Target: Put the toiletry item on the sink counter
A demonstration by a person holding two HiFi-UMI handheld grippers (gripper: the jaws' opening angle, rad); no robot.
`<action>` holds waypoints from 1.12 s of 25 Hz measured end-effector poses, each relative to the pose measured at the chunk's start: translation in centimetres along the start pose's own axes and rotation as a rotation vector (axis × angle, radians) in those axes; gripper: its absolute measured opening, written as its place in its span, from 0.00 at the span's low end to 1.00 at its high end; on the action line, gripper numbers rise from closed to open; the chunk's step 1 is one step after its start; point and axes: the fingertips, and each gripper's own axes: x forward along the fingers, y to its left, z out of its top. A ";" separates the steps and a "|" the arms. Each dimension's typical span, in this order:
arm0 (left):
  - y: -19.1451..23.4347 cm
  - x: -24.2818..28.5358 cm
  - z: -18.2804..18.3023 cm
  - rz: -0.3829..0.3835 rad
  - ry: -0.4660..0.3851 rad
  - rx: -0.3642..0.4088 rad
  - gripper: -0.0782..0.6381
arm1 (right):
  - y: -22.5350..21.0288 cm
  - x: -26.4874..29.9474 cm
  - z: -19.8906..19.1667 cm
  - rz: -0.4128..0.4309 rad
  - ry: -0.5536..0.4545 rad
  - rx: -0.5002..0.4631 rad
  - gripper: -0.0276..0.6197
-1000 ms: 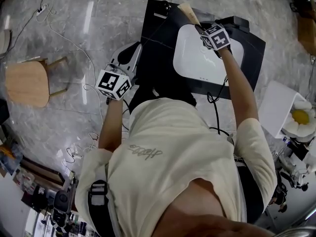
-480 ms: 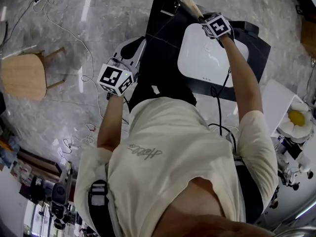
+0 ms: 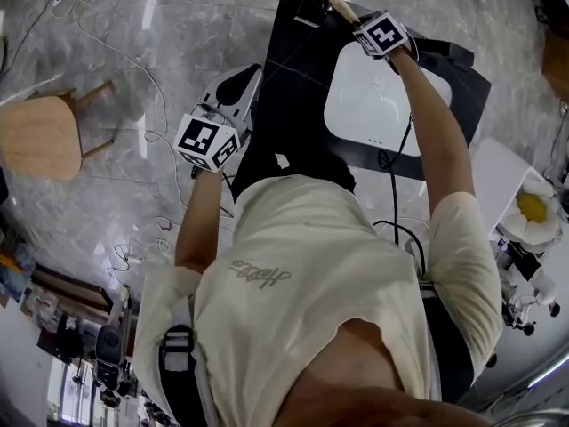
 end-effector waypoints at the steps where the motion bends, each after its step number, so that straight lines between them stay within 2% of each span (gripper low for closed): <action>1: 0.1 0.0 0.0 0.002 0.002 0.007 0.11 | 0.0 0.2 0.0 0.003 0.007 0.002 0.08; 11: 0.9 -0.3 -0.7 0.008 0.032 0.026 0.11 | 0.4 0.9 1.0 0.009 0.011 0.030 0.09; 19: 1.1 0.0 -0.8 -0.006 0.028 0.009 0.11 | 1.0 1.0 1.6 -0.007 -0.015 -0.001 0.10; 21: 1.0 -0.1 -0.9 -0.009 0.028 0.011 0.11 | 1.0 1.0 1.5 -0.018 -0.026 0.007 0.21; 28: 0.6 -1.1 -1.2 -0.007 0.021 0.007 0.11 | 1.0 -0.7 1.1 -0.068 -0.093 0.024 0.21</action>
